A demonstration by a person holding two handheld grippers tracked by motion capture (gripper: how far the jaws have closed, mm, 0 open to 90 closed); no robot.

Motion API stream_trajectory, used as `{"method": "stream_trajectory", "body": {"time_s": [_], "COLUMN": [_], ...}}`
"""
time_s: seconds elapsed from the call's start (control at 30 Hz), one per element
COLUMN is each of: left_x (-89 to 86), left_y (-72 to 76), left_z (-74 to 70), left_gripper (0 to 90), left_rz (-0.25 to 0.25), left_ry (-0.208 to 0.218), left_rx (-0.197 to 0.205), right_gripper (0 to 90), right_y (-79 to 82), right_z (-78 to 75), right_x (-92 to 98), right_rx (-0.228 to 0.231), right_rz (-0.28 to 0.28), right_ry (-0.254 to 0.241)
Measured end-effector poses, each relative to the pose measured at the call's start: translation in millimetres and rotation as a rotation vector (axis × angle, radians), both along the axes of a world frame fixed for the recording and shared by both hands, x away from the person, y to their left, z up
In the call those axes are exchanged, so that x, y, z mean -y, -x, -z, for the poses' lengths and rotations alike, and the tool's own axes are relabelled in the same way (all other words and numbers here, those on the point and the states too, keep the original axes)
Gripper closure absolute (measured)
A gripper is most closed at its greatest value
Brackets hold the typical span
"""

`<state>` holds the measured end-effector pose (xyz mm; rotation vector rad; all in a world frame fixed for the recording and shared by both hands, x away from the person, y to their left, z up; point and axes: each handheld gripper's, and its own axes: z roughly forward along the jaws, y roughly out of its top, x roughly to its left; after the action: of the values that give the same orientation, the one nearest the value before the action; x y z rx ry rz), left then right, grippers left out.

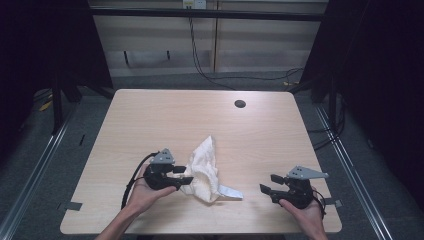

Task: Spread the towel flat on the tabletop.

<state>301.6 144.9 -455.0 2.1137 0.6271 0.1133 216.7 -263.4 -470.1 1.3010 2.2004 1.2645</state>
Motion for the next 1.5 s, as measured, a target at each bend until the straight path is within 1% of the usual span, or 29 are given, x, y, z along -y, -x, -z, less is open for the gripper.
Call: {"method": "stream_trajectory", "body": {"time_s": [0.03, 0.07, 0.13, 0.23, 0.3, 0.37, 0.4, 0.43, 0.47, 0.5, 0.53, 0.57, 0.63, 0.7, 0.73, 0.77, 0.83, 0.87, 0.93, 1.03, 1.07, 1.13, 1.2, 1.23, 1.3, 1.37, 1.4, 1.47, 1.5], "left_x": [0.0, 2.2, 11.1, 32.0, 44.4, 55.1, 57.9, 61.2, 63.1, 61.7, 58.8, 55.9, 49.1, 43.6, 39.6, 36.7, 28.9, 24.1, 14.9, 2.4, -1.7, -6.5, -8.7, -8.7, -9.4, -10.9, -12.5, -17.1, -19.9], "left_y": [0.6, 1.2, 2.9, 5.3, 4.6, 2.3, 1.0, -0.8, -2.4, -5.4, -7.6, -8.2, -9.6, -12.2, -14.3, -16.1, -18.7, -19.8, -21.9, -24.6, -25.5, -26.3, -25.8, -25.6, -26.6, -27.6, -28.1, -29.5, -30.2], "left_z": [-5.3, -9.8, -17.2, -20.9, -19.2, -14.7, -11.8, -6.9, 0.0, 6.4, 12.4, 15.6, 20.3, 20.3, 19.8, 19.2, 18.6, 17.5, 14.8, 9.7, 8.3, 8.2, 9.7, 10.7, 11.7, 11.2, 10.3, 8.5, 7.5], "left_gripper": [48.8, 49.7, 53.8, 53.0, 49.0, 44.5, 43.5, 43.4, 47.0, 49.5, 55.6, 67.5, 77.4, 85.1, 86.5, 87.4, 88.0, 88.0, 88.0, 87.7, 87.6, 87.6, 87.7, 87.7, 87.7, 87.6, 87.6, 87.6, 87.6], "left_rz": [0.004, 0.009, 0.038, 0.080, 0.101, 0.110, 0.104, 0.111, 0.119, 0.119, 0.128, 0.139, 0.130, 0.119, 0.111, 0.117, 0.120, 0.110, 0.103, 0.062, 0.052, 0.057, 0.062, 0.057, 0.058, 0.049, 0.046, 0.037, 0.033], "left_ry": [0.001, 0.013, 0.021, 0.024, 0.031, 0.004, -0.008, -0.046, -0.122, -0.139, -0.124, -0.131, -0.151, -0.129, -0.114, -0.113, -0.060, -0.031, 0.028, 0.077, 0.084, 0.095, 0.085, 0.088, 0.087, 0.099, 0.102, 0.121, 0.132], "left_rx": [0.016, 0.019, 0.033, 0.049, 0.042, 0.046, 0.048, 0.050, 0.074, 0.063, 0.029, 0.026, 0.003, -0.013, -0.028, -0.033, -0.057, -0.064, -0.074, -0.065, -0.065, -0.074, -0.078, -0.079, -0.079, -0.079, -0.077, -0.076, -0.077], "right_gripper": [42.9, 43.3, 44.3, 45.6, 45.8, 45.3, 45.2, 45.2, 45.2, 45.1, 45.0, 44.9, 44.4, 44.3, 44.3, 44.3, 44.4, 46.0, 46.8, 49.3, 50.3, 49.9, 50.4, 50.6, 51.2, 52.7, 54.7, 57.2, 59.4], "right_y": [-1.4, -3.3, -9.2, -20.4, -27.9, -33.7, -36.5, -38.0, -40.0, -42.1, -43.1, -43.9, -45.0, -48.8, -50.8, -54.9, -60.9, -68.6, -72.8, -85.1, -88.5, -94.2, -98.0, -99.6, -101.9, -103.0, -103.1, -102.4, -102.3], "right_z": [-1.2, -2.3, -4.5, -10.1, -12.8, -13.4, -12.8, -12.0, -10.4, -8.3, -6.9, -5.6, -4.1, -2.7, -2.3, -2.1, -2.6, -3.3, -2.8, 2.1, 4.6, 10.4, 15.8, 18.7, 23.8, 28.0, 29.5, 31.8, 32.7], "right_x": [-2.7, -5.7, -12.3, -24.1, -32.7, -41.7, -47.3, -50.2, -53.8, -57.7, -60.5, -62.6, -65.2, -67.7, -68.6, -70.3, -74.5, -82.2, -87.0, -105.2, -110.9, -121.3, -129.3, -132.5, -139.0, -143.8, -145.7, -149.9, -150.9], "right_rx": [0.002, -0.001, -0.001, 0.008, 0.010, 0.008, 0.006, 0.006, 0.001, -0.004, -0.008, -0.008, -0.019, -0.022, -0.022, -0.023, -0.020, -0.016, -0.014, -0.024, -0.029, -0.042, -0.045, -0.054, -0.063, -0.077, -0.073, -0.082, -0.083], "right_rz": [-0.011, -0.020, -0.039, -0.062, -0.078, -0.101, -0.111, -0.116, -0.124, -0.132, -0.137, -0.146, -0.153, -0.157, -0.156, -0.157, -0.159, -0.169, -0.179, -0.211, -0.217, -0.231, -0.229, -0.232, -0.238, -0.243, -0.247, -0.264, -0.273], "right_ry": [0.000, 0.004, 0.006, 0.009, 0.008, 0.008, 0.006, 0.005, 0.006, 0.014, 0.023, 0.036, 0.040, 0.047, 0.048, 0.051, 0.048, 0.040, 0.036, 0.040, 0.039, 0.029, 0.001, -0.005, 0.031, 0.035, 0.041, 0.069, 0.068]}}
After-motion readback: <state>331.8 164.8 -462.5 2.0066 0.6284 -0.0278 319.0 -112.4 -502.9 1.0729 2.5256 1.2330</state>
